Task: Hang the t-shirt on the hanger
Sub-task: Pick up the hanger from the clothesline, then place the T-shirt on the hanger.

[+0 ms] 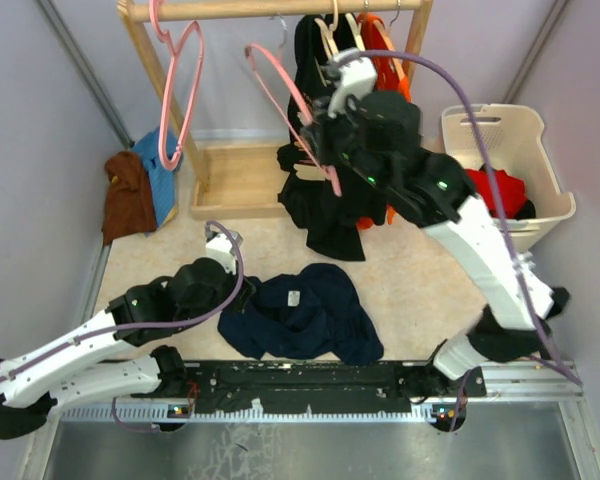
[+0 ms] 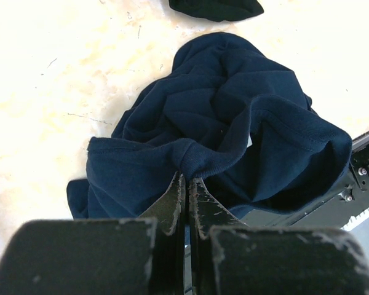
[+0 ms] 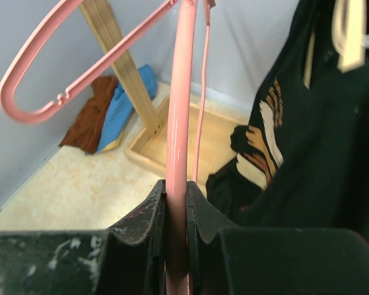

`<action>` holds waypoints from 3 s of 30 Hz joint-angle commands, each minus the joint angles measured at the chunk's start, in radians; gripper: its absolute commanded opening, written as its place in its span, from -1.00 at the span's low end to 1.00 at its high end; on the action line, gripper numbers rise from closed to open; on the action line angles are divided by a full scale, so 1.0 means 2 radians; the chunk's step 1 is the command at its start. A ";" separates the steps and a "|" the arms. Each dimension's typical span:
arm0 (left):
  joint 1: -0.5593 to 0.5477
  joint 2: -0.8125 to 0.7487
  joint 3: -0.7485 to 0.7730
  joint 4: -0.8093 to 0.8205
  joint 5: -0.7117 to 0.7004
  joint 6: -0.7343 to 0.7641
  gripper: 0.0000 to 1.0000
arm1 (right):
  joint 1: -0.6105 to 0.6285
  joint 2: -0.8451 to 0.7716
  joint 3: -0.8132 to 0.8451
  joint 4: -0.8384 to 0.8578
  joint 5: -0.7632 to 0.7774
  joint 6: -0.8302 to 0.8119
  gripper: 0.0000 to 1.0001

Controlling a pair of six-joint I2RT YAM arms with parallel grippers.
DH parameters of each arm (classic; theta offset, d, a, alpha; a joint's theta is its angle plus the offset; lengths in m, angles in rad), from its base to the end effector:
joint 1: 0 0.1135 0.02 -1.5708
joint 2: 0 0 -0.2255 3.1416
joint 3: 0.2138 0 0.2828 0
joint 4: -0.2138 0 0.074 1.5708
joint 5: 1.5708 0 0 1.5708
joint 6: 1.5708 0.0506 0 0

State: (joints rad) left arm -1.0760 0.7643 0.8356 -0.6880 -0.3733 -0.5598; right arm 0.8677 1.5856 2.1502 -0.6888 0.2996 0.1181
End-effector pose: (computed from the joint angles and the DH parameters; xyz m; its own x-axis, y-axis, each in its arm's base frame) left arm 0.1242 -0.1914 0.2790 -0.5928 0.0575 -0.8033 0.4288 0.8668 -0.2545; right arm 0.2352 0.2544 0.5224 -0.1431 0.0053 -0.9897 -0.5263 0.8465 0.0806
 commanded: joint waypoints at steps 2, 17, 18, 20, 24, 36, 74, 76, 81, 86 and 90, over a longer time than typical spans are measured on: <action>0.002 0.004 0.016 0.008 -0.006 0.004 -1.00 | -0.002 -0.142 -0.064 -0.024 -0.025 0.040 -1.00; 0.002 0.028 0.015 0.009 -0.030 -0.010 -1.00 | -0.002 -0.412 -0.316 -0.139 -0.211 0.174 -1.00; 0.002 0.031 0.016 0.009 -0.032 -0.011 -1.00 | -0.002 -0.424 -0.327 -0.143 -0.224 0.182 -1.00; 0.002 0.036 0.020 0.007 -0.035 -0.011 -1.00 | -0.002 -0.448 -0.342 -0.152 -0.242 0.196 -1.00; 0.002 0.047 0.025 0.004 -0.038 -0.013 -1.00 | -0.002 -0.479 -0.343 -0.189 -0.256 0.213 -1.00; 0.002 0.058 0.033 -0.015 -0.043 -0.022 -1.00 | -0.002 -0.571 -0.410 -0.224 -0.313 0.273 -1.00; 0.002 0.067 0.076 -0.039 -0.037 -0.013 -1.00 | -0.003 -0.654 -0.622 0.017 -0.342 0.334 -1.00; 0.002 0.068 0.081 -0.041 -0.039 -0.011 -1.00 | -0.004 -0.659 -0.623 0.019 -0.339 0.335 -1.00; 0.002 0.070 0.088 -0.041 -0.036 -0.011 -1.00 | -0.003 -0.683 -0.654 0.041 -0.328 0.346 -1.00; 0.002 0.074 0.093 -0.041 -0.031 -0.009 -1.00 | -0.003 -0.714 -0.728 0.110 -0.332 0.379 -1.00; 0.002 0.076 0.106 -0.041 -0.026 -0.010 -1.00 | -0.003 -0.738 -0.763 0.141 -0.322 0.397 -1.00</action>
State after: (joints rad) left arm -1.0752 0.9146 0.9932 -0.7708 -0.4385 -0.5880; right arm 0.8677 0.1585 0.6483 -0.5907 -0.3565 0.8635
